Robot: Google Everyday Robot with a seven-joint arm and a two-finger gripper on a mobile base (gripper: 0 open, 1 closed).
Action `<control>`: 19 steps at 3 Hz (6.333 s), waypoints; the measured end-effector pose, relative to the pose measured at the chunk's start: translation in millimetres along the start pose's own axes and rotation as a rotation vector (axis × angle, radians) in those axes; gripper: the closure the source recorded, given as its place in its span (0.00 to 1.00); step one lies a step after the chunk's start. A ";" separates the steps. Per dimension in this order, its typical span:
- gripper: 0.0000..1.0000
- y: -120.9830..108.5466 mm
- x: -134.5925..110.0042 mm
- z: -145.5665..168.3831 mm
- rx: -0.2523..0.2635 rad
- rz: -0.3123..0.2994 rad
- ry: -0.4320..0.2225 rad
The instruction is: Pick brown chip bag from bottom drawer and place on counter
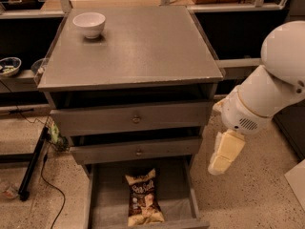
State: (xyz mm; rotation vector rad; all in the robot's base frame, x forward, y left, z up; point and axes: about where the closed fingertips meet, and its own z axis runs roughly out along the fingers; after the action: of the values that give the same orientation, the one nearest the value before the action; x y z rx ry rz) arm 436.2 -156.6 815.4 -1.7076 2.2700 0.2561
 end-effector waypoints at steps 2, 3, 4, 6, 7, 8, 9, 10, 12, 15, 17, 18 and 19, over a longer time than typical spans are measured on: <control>0.00 -0.2 0.4 6.5 -0.015 0.005 -0.005; 0.00 3.2 3.9 28.4 -0.047 0.018 -0.025; 0.00 0.6 12.0 89.0 -0.110 0.036 -0.045; 0.00 -11.5 12.6 111.3 -0.118 0.050 -0.073; 0.00 -23.1 7.6 128.2 -0.121 0.050 -0.083; 0.00 -52.4 -10.6 168.1 -0.164 0.062 -0.079; 0.00 -50.9 -10.0 171.0 -0.168 0.060 -0.083; 0.00 -45.1 -8.1 182.4 -0.185 0.052 -0.101; 0.00 -41.7 -8.2 224.3 -0.227 0.064 -0.114; 0.00 -43.5 -6.4 282.1 -0.276 0.126 -0.090; 0.00 -58.7 3.1 325.5 -0.243 0.231 -0.038; 0.00 -58.7 3.1 325.6 -0.243 0.231 -0.038; 0.00 -52.1 10.0 349.2 -0.257 0.250 -0.018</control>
Offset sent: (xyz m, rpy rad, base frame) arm -0.0007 0.0020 -0.0161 0.0250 0.0350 -0.0068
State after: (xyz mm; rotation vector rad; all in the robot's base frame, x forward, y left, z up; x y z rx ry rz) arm 526.2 -71.8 484.5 -1.5196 2.5270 0.6381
